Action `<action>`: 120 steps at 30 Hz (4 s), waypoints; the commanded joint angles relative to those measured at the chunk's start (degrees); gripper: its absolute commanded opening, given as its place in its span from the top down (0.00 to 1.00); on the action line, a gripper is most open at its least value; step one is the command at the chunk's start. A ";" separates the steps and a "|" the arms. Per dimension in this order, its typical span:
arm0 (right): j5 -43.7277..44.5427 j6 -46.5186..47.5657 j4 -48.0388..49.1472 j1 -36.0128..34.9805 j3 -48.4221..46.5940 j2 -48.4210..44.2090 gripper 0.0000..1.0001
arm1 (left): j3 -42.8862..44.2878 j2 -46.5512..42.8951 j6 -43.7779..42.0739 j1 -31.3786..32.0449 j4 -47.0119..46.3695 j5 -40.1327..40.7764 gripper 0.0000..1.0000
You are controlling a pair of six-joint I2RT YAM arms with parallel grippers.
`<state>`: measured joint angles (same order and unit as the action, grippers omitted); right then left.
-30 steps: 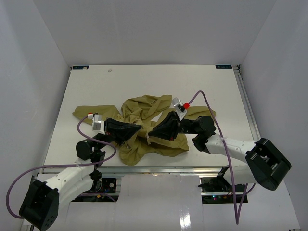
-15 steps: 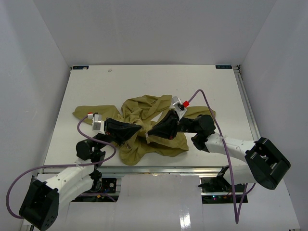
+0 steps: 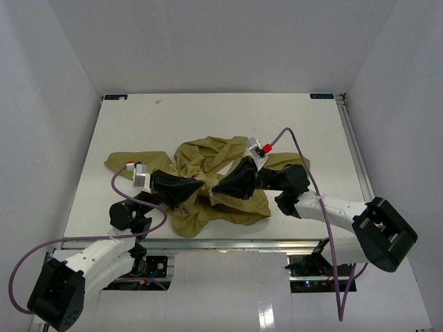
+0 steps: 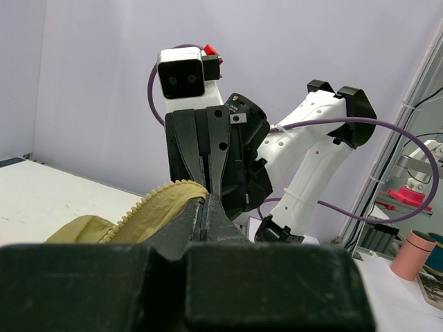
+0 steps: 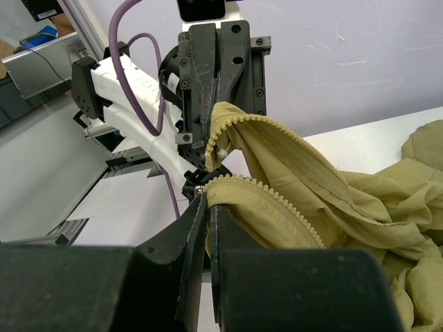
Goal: Zip up the jacket
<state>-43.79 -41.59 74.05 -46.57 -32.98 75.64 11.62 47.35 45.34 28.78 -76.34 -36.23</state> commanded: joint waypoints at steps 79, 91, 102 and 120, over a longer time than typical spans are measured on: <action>-0.02 -1.25 16.71 -0.05 -1.38 -0.71 0.92 | 1.37 0.20 -3.12 1.63 -27.99 0.34 1.00; 0.31 -1.04 15.95 -0.10 -1.56 -1.70 0.92 | 0.75 0.20 -3.80 1.63 -28.08 0.19 1.00; 0.31 -1.22 16.13 -0.02 -1.74 -1.30 0.92 | 0.25 -0.14 -4.82 1.63 -28.08 0.10 1.00; 3.23 -2.47 16.58 -0.09 -2.63 -1.02 0.92 | -0.13 -0.78 -5.80 1.75 -28.08 -1.56 1.00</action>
<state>-42.11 -43.17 74.06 -46.57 -33.34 75.37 11.38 47.39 40.70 30.13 -76.34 -36.76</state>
